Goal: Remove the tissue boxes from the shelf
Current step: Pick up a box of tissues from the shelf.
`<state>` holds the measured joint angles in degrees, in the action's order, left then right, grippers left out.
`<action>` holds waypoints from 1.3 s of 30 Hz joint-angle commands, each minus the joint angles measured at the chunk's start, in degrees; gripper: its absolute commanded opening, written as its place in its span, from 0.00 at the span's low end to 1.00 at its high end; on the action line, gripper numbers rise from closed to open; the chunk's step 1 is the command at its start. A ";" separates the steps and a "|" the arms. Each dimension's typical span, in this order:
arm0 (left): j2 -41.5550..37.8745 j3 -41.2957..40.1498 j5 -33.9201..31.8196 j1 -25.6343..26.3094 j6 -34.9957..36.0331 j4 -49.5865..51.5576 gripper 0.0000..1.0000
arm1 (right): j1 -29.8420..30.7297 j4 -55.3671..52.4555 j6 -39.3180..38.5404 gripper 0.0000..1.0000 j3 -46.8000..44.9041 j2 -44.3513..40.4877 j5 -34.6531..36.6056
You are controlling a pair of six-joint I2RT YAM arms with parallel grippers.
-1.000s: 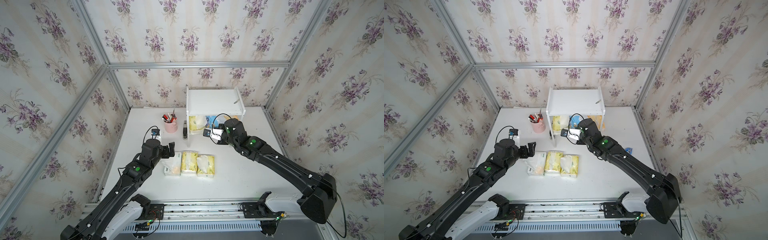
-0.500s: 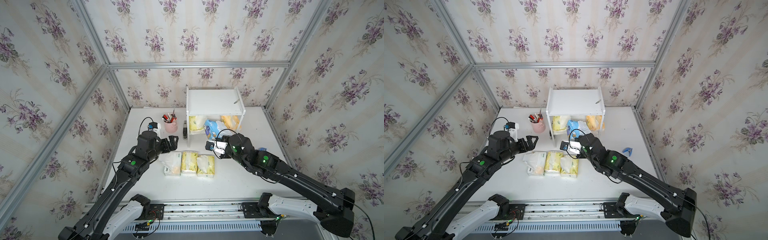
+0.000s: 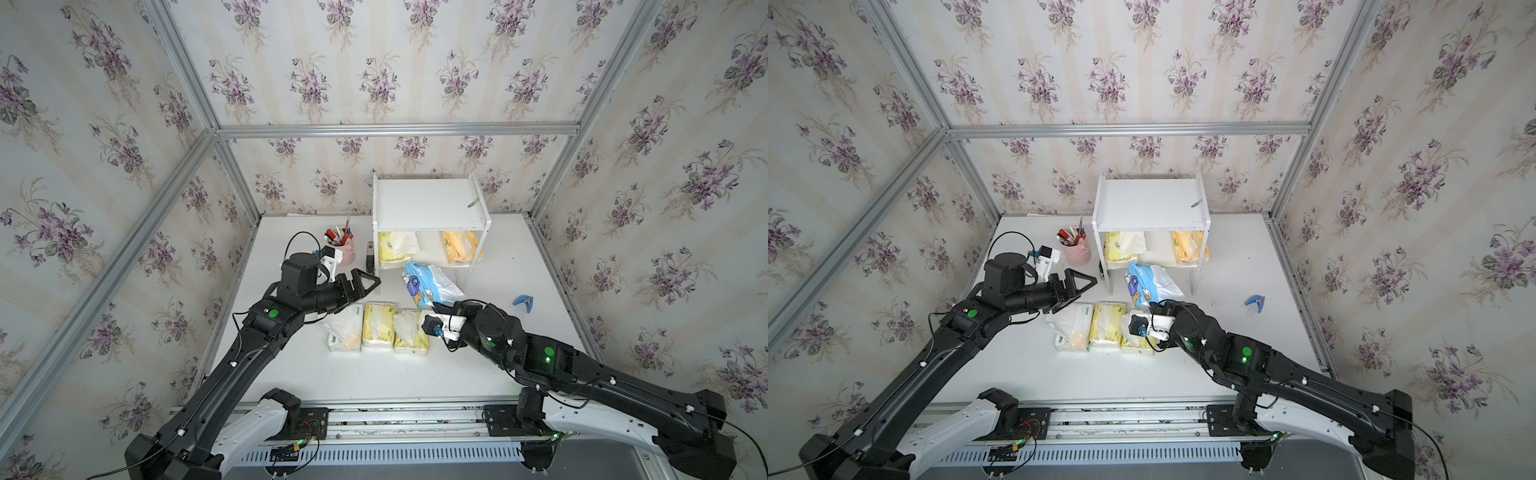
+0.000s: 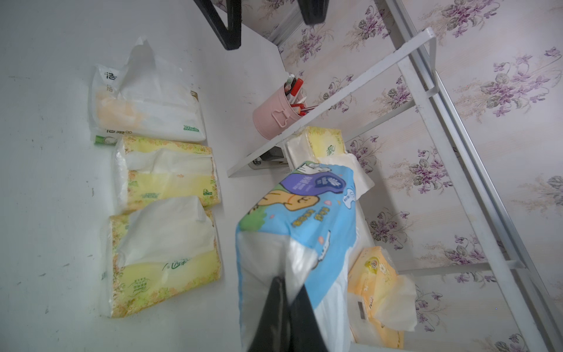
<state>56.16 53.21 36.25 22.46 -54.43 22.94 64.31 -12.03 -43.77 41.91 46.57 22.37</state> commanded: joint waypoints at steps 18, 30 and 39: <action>13.70 5.72 3.47 10.60 -8.96 -13.57 0.93 | 2.22 12.01 -4.35 0.00 -2.02 1.74 -2.67; 17.61 7.94 4.13 11.70 -5.27 -12.33 0.45 | 2.41 12.06 -4.53 0.00 -1.80 3.31 -1.55; 15.47 6.99 -1.74 11.70 1.42 -10.90 0.29 | 1.44 12.97 1.69 0.45 -3.99 0.34 -9.05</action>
<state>72.60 60.71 37.93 34.15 -57.21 12.56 66.39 -1.28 -46.11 38.85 47.94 18.04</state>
